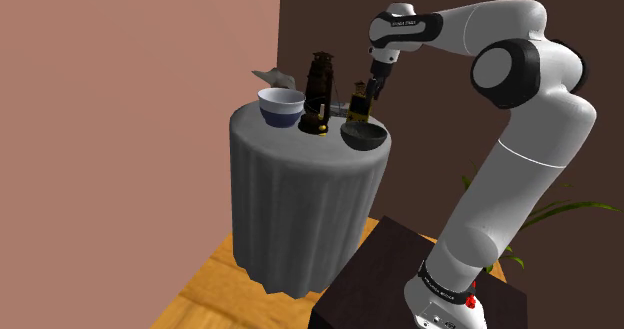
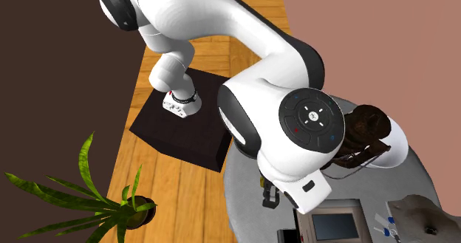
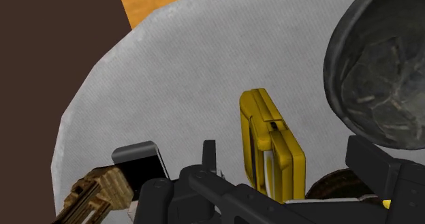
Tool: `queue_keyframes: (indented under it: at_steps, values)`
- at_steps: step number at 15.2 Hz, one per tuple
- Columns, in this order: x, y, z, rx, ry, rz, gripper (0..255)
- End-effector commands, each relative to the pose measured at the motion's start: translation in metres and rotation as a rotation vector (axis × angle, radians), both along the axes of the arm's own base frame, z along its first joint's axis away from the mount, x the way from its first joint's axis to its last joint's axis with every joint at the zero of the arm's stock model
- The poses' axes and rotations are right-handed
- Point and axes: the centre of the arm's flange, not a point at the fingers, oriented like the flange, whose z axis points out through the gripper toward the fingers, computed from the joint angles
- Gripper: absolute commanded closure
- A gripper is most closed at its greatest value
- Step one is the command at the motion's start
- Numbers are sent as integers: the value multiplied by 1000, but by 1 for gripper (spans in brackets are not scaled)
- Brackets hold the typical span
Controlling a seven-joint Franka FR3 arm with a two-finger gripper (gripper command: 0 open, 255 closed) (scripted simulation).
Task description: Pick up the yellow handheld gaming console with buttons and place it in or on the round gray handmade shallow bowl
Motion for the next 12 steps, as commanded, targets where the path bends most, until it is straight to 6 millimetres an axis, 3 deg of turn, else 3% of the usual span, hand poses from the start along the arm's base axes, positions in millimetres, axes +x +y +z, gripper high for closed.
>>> queue_keyframes:
  at_steps: [1, 3, 11, 12]
  values:
    - [1, -1, -10, 0, -1, 0, 0]
    - [1, -2, -18, 0, -1, 0, 0]
    - [1, -2, -18, 0, 0, 0, 0]
    - [1, -2, -18, 0, 0, 0, 255]
